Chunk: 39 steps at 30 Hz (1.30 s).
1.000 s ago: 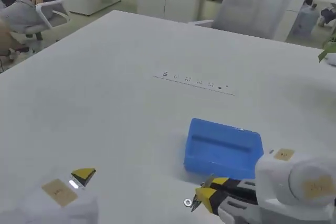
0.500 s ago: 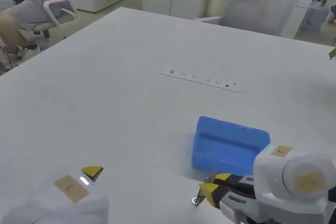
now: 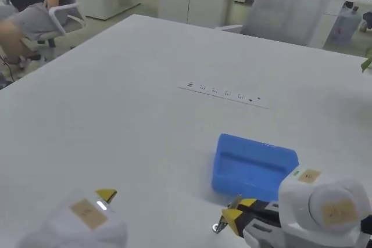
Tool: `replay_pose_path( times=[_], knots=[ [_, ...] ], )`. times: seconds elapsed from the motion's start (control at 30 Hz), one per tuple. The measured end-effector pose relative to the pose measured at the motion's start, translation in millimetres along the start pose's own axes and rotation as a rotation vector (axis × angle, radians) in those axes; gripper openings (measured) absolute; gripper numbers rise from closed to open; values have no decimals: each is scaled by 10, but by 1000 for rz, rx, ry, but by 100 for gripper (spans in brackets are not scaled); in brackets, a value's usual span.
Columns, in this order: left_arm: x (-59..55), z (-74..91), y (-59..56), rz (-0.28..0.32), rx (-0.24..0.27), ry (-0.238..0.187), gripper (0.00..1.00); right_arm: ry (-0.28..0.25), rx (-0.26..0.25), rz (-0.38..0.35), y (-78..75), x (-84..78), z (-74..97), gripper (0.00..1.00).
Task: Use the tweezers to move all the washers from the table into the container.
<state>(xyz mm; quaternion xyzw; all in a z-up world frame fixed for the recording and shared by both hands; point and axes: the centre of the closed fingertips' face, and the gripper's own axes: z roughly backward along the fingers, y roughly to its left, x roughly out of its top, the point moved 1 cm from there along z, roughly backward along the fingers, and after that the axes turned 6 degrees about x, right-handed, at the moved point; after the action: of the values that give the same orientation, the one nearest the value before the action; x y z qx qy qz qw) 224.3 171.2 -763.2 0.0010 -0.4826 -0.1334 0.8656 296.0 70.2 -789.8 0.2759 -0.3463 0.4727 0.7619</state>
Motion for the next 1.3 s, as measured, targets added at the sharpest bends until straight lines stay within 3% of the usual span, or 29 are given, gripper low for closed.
replay_pose_path(
  times=[0.43, 0.63, 0.83, 1.03, 1.3],
  knots=[
    [-19, -8, -19, -16, -4, 9, 86, -28, 2, 13, -23, 199, 177, 2],
    [-17, -11, -19, -17, -5, 7, 87, -87, -31, 11, -180, 425, 298, 2],
    [-38, -25, -23, -27, -5, 20, 87, -145, -81, 4, -439, 633, 369, 2],
    [-50, -38, -27, -33, -5, 27, 87, -174, -118, -33, -666, 694, 318, 2],
    [-79, -50, -29, -44, -4, 43, 86, -185, -132, -117, -866, 602, 56, 3]
  ],
)
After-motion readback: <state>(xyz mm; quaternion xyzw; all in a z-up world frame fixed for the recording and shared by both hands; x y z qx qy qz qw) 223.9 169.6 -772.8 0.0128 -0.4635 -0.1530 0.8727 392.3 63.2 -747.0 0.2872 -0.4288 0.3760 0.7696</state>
